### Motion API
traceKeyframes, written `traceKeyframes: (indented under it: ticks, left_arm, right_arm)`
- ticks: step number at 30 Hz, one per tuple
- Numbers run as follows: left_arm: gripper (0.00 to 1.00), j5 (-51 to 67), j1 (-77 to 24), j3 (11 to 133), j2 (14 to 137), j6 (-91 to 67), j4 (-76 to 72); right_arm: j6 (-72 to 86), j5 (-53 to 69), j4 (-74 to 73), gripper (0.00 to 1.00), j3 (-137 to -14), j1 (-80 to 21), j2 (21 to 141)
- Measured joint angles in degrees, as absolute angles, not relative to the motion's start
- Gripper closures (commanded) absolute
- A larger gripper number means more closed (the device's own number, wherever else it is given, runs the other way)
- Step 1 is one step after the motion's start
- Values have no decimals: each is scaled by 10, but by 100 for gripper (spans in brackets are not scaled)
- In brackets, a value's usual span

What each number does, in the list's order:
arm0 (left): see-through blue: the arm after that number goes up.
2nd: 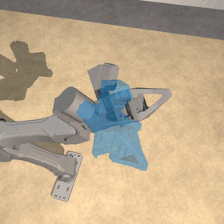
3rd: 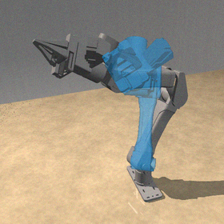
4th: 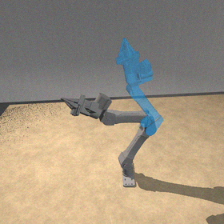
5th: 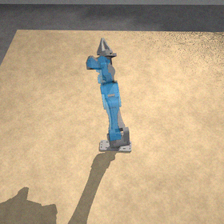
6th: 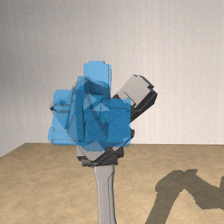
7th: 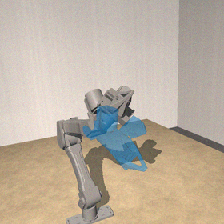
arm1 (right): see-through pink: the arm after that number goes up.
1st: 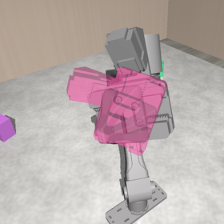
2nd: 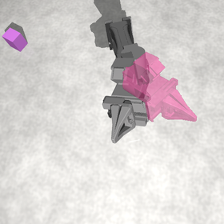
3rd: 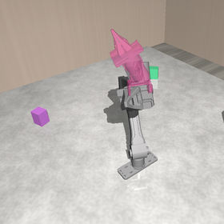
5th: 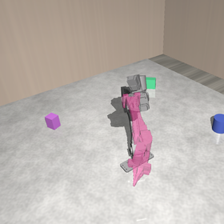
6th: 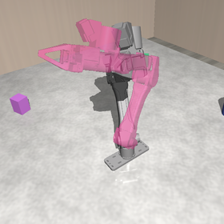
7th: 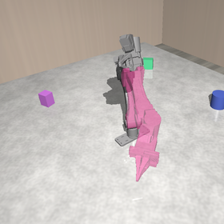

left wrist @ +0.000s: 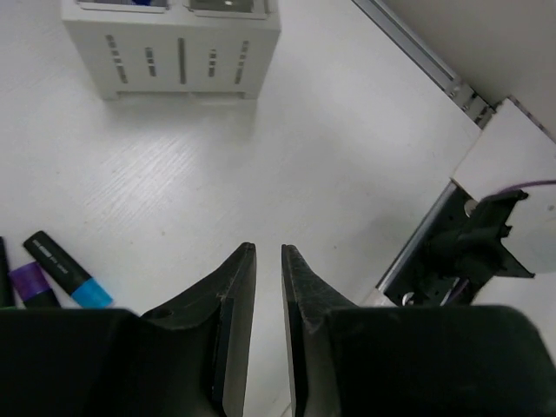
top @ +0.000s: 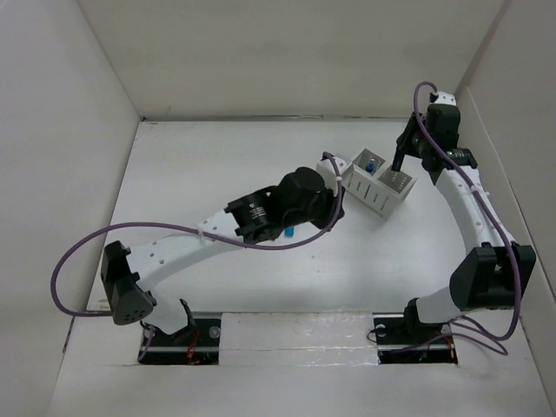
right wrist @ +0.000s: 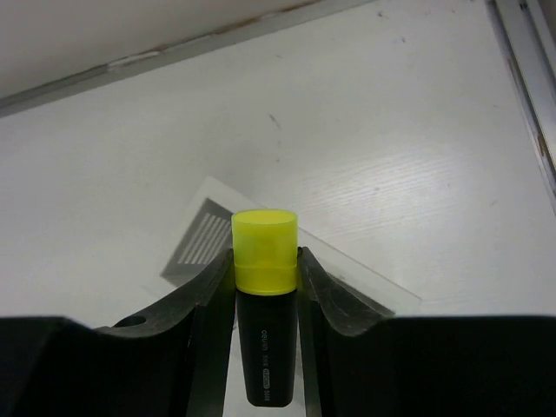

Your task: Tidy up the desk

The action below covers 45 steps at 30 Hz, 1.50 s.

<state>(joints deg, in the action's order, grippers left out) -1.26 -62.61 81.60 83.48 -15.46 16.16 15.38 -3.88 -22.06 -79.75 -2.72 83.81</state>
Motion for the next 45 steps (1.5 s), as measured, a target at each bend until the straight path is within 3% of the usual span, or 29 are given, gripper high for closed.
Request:
traceKeyframes:
  ticks: [4,13,27,28,32,36,42,43,44,45]
  left_arm:
    - [84,-44,-594,818,824,-158,160]
    - [80,2,-409,734,679,-225,125]
    - [78,24,-397,673,611,-248,136]
    - [78,24,-397,670,607,-248,137]
    - [77,23,-397,660,597,-247,141]
    - [77,23,-397,657,594,-246,144]
    - [76,20,-397,657,595,-233,148]
    - [75,18,-397,657,596,-230,149]
    - [75,17,-397,657,597,-228,149]
    - [75,16,-397,657,599,-225,149]
  right_arm:
    - [159,-34,-220,97,-764,3,847]
    - [163,-54,-195,95,-752,8,859]
    - [165,-160,-175,83,-691,-28,859]
    - [165,-166,-175,81,-691,-28,859]
    - [165,-183,-176,47,-691,-36,859]
    - [167,-196,-178,41,-691,-57,859]
    - [168,-205,-180,44,-691,-99,846]
    - [168,-206,-180,54,-691,-107,840]
    - [167,-206,-181,79,-692,-114,834]
    - [168,-202,-183,90,-693,-124,827]
